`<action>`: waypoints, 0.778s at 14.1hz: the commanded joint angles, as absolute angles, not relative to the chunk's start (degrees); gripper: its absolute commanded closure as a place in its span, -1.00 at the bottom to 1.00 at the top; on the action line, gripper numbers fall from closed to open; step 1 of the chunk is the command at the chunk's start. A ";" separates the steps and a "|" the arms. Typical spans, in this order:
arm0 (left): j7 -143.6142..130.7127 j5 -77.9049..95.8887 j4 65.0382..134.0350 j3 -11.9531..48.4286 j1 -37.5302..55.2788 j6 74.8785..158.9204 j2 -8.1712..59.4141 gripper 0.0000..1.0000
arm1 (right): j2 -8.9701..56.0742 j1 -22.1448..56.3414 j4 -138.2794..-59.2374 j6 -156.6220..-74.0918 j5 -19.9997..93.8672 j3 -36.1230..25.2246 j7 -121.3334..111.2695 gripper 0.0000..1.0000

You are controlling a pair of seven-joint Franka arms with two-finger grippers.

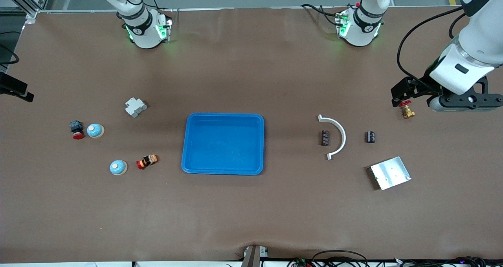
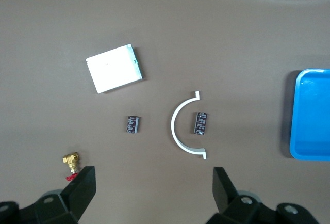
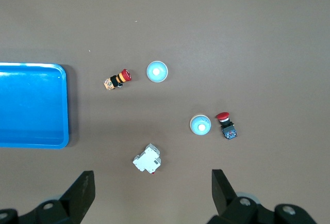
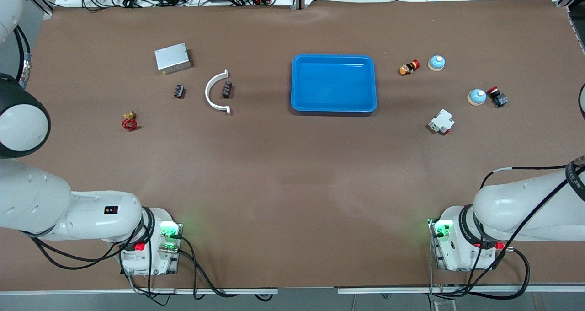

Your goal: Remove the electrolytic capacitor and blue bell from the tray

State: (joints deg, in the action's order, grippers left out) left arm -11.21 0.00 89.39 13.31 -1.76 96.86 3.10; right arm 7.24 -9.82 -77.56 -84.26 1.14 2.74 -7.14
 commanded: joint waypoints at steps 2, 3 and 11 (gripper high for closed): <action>-9.76 1.05 90.61 13.36 -2.29 97.03 2.37 -1.00 | 6.33 -10.55 -77.78 -84.02 1.76 3.52 -7.73 -1.00; -9.76 1.05 90.70 13.36 -2.29 97.03 2.29 -1.00 | 6.33 -10.46 -77.78 -84.11 1.76 3.52 -7.73 -1.00; -9.75 1.05 91.58 13.36 -2.20 96.94 1.76 -1.00 | 6.50 -10.28 -77.78 -84.29 1.76 3.52 -7.73 -1.00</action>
